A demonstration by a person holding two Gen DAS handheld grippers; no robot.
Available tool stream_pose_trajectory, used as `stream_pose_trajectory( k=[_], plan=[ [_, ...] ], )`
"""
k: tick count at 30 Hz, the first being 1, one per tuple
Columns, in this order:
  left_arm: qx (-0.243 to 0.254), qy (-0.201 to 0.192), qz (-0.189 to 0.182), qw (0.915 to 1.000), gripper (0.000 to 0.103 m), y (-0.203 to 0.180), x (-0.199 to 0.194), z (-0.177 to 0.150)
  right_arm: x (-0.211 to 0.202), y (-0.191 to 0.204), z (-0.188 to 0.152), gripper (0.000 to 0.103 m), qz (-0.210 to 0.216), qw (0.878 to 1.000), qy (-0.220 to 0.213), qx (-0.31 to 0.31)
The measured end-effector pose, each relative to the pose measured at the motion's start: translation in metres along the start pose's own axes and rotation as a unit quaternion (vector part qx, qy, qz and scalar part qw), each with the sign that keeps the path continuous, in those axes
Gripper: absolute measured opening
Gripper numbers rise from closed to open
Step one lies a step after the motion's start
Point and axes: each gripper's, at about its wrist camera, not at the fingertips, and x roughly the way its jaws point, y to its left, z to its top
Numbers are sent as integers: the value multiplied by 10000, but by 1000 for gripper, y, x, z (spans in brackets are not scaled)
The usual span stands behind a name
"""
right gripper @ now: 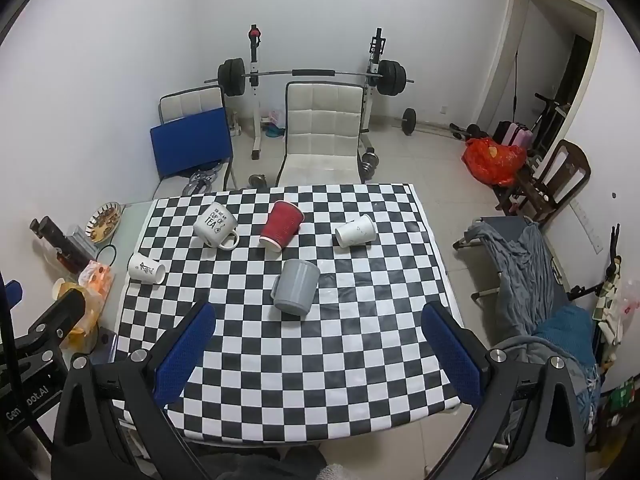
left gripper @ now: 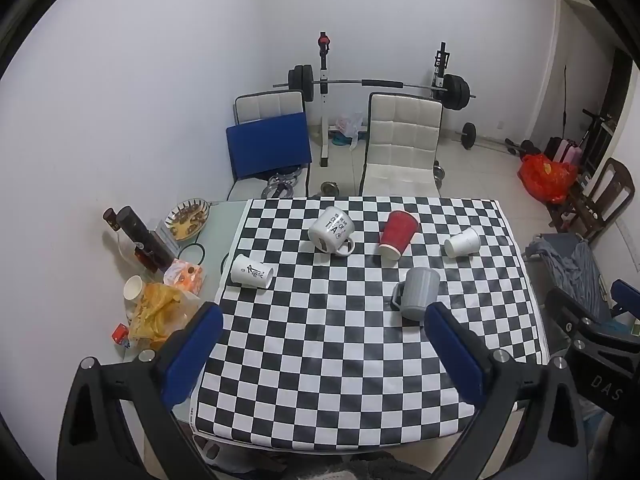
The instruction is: Flip cup upright
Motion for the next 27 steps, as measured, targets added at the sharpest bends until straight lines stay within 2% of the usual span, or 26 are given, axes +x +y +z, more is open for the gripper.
stream_pose_trajectory(
  k=[26,27],
  plan=[
    [5,-49,10,10000,103,-2,-2,3,-5,-7,7,103,-18,10000,-68,-11],
    [3,-50,15,10000,103,-4,-6,11,-5,-7,7,103,-20,10000,-68,-18]
  ],
)
